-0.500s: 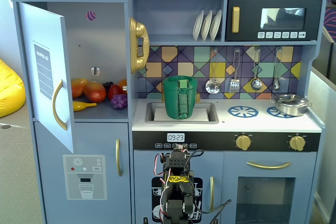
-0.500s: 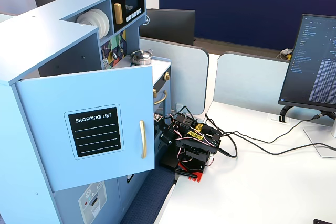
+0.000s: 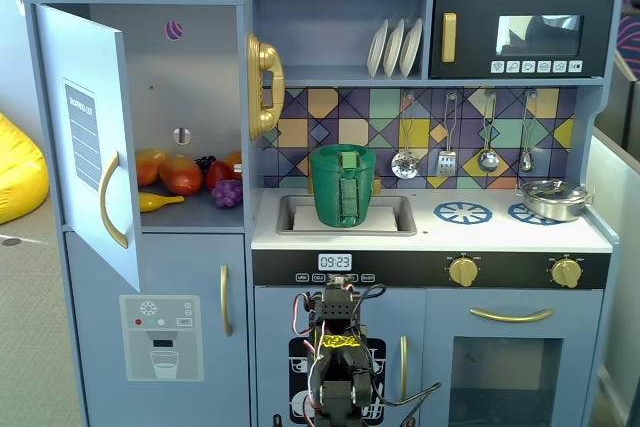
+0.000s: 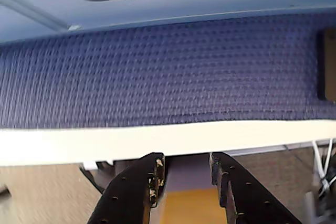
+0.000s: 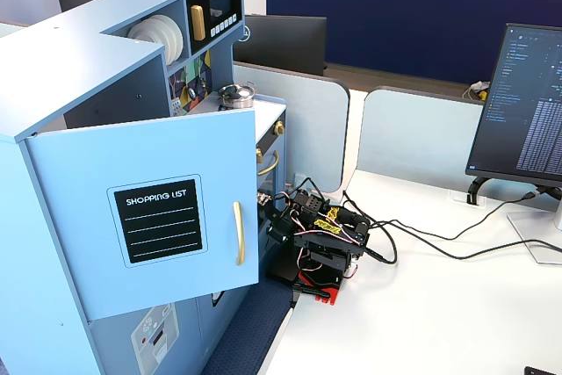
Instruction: Close the left cabinet door
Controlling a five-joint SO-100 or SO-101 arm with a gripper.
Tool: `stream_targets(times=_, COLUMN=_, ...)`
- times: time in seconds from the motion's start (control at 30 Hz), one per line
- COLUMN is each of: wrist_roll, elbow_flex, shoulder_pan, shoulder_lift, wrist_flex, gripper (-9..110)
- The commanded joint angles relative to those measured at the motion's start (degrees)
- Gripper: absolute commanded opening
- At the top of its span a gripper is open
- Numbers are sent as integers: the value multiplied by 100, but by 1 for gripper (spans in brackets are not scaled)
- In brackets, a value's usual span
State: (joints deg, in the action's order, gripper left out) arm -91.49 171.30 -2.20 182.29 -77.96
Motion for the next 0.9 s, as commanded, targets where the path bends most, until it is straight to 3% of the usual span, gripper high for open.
stream_targets(times=0.0, wrist_roll=35, elbow_flex=-510, shoulder_pan=-1204, shoulder_lift=-53, wrist_flex=-729, gripper=0)
stream_targets(times=0.2, wrist_roll=0, elbow_flex=-1898, shoulder_pan=-4614, shoulder_lift=-984, wrist_flex=1178, gripper=0)
stream_targets(times=0.37, wrist_roll=-1336, elbow_flex=-2514, shoulder_pan=-6372, shoulder_lift=-2118, wrist_flex=3375, gripper=0)
stream_targets(times=0.5, wrist_roll=-1775, elbow_flex=-2716, shoulder_pan=-7875, shoulder_lift=-2672, wrist_flex=4605, gripper=0)
stream_targets(times=0.63, wrist_roll=-1951, elbow_flex=-2786, shoulder_pan=-8780, shoulder_lift=-3428, wrist_flex=6574, gripper=0)
stream_targets(times=0.87, wrist_roll=-1969, elbow_flex=-3322, shoulder_pan=-9677, shoulder_lift=-4605, wrist_flex=8314, gripper=0)
